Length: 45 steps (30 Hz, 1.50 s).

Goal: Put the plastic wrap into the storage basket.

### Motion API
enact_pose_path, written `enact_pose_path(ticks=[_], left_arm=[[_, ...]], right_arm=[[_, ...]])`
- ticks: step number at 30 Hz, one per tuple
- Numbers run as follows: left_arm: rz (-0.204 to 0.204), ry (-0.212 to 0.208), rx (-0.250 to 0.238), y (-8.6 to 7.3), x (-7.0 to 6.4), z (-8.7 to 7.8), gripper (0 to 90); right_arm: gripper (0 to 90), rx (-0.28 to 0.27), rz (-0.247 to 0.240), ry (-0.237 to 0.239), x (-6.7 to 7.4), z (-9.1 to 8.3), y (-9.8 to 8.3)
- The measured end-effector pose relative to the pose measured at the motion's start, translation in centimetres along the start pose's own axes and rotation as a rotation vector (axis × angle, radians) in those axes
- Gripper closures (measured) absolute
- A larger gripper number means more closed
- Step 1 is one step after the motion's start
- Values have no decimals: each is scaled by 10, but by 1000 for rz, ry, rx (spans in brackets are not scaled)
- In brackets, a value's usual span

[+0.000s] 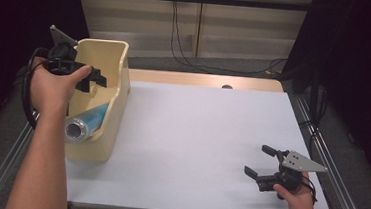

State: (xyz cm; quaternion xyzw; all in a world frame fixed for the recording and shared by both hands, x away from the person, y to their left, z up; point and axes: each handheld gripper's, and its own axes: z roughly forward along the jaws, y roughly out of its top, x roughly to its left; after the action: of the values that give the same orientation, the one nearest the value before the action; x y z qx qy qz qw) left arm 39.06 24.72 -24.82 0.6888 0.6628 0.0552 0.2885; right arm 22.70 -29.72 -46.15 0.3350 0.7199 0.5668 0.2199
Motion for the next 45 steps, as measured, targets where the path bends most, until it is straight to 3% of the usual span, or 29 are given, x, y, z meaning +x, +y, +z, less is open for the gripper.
enact_pose_path(ticks=[2,3,8,13,18,23,24,27,33,45], left_arm=[[26,-39,-41,-1,-7,6,272],[26,-39,-41,-1,-7,6,263],[50,-129,-113,-2,-22,12,268],[83,-208,-147,-7,-36,18,255],[126,-255,-184,-15,-44,29,235],[156,-277,-245,-25,-50,38,214],[177,-273,-246,-28,-52,42,196],[179,-279,-246,-33,-55,48,193],[222,-289,-250,-45,-61,61,172],[305,-309,-296,-84,-67,92,133]], right_arm=[[13,-1,-3,-5,-2,-1,0],[13,2,1,-6,-2,-1,0],[12,6,1,-11,-2,-2,-1],[12,9,-5,-12,-1,-2,-1],[12,10,-6,-13,-1,-3,-1],[12,9,-6,-12,-1,-2,-1],[12,12,-6,-10,-1,-2,-1],[12,14,-7,-10,-1,-2,-2],[12,14,-7,-7,0,-1,-1],[13,14,-9,-8,-1,-1,-1]])
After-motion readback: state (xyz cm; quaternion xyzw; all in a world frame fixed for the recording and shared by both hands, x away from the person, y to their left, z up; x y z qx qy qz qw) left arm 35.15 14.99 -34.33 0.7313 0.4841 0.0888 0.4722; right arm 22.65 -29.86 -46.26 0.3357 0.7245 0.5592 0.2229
